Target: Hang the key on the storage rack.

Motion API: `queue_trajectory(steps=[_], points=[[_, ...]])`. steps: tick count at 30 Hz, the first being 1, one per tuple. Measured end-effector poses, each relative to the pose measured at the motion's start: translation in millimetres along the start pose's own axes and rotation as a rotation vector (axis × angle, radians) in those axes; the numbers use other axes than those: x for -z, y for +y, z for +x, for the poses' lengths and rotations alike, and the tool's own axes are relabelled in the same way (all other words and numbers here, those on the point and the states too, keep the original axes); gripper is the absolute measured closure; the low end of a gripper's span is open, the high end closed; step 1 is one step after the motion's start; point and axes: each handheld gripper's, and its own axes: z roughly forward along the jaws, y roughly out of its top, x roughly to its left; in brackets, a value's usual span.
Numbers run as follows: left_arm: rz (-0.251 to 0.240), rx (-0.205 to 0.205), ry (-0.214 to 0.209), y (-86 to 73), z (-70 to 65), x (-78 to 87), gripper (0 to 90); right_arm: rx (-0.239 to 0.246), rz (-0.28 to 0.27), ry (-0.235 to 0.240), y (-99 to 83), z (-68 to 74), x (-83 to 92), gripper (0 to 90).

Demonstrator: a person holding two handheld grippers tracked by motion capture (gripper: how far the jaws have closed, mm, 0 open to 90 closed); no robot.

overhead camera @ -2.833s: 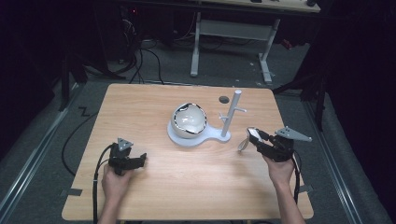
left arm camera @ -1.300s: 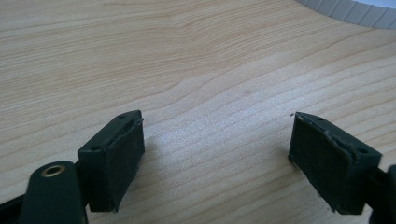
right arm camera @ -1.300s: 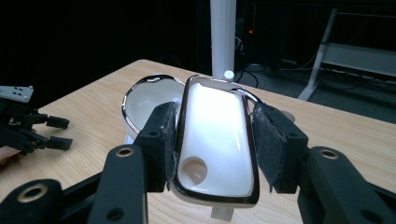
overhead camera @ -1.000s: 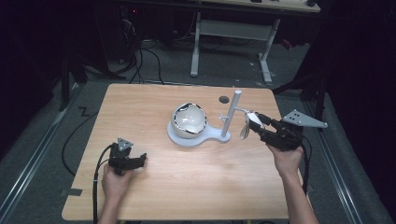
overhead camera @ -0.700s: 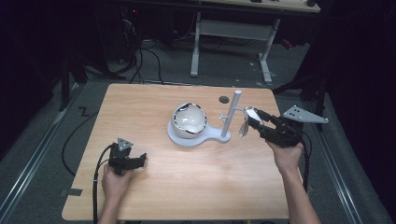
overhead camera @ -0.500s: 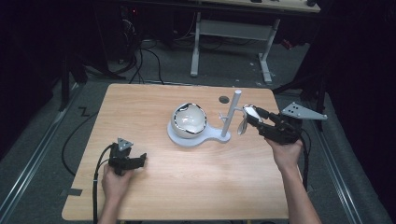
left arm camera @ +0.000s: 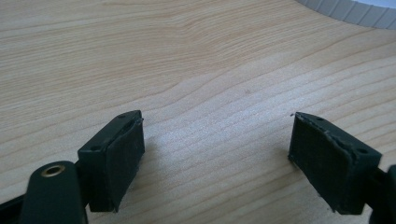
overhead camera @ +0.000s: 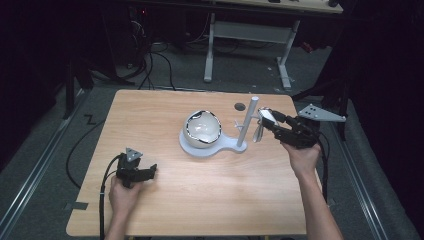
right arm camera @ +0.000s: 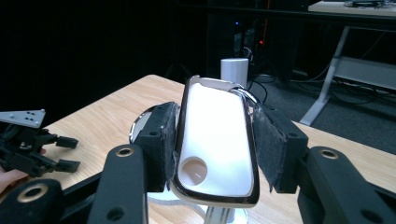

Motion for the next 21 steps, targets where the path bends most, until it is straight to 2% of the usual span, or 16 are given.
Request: queue_trajectory(steps=[15, 21], points=[[-0.001, 0.001, 0.000, 0.0, -0.1, -0.1, 18.6, -0.026, 0.014, -0.027, -6.8, -10.9, -3.2, 51.5], [-0.001, 0.001, 0.000, 0.0, -0.1, -0.1, 18.6, -0.021, 0.021, -0.034, -7.6, -11.8, -3.2, 51.5]])
